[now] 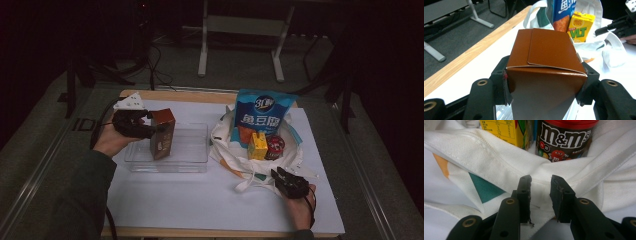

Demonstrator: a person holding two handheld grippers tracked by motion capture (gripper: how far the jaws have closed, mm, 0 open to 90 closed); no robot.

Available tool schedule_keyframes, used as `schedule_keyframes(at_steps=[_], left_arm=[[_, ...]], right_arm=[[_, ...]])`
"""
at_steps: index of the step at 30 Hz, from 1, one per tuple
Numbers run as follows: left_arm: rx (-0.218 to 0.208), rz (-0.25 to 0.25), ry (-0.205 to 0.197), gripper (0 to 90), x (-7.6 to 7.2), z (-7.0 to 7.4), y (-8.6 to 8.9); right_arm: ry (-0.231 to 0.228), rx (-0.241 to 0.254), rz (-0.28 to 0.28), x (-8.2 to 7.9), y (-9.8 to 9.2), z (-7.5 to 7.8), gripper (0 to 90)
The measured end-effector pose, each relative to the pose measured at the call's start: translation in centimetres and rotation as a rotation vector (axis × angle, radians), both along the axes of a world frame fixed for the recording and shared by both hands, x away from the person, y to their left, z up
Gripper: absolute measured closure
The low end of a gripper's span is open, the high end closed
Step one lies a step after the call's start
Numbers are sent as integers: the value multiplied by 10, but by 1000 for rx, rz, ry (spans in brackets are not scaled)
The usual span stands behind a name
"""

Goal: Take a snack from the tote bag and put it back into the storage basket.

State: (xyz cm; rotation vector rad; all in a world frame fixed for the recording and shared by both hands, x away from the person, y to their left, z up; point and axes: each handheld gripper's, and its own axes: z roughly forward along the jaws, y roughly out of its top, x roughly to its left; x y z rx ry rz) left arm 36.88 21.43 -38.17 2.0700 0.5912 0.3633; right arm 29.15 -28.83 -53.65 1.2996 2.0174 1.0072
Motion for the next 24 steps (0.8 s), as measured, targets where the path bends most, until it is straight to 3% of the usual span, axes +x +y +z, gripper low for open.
schedule_keyframes(at_steps=[13,24], left_arm=[[53,-77,46,425,-2,-6,-2],[91,-134,97,413,4,-10,-21]], right_arm=[[0,-4,0,0,0,0,697],[0,-3,-1,0,0,0,697]])
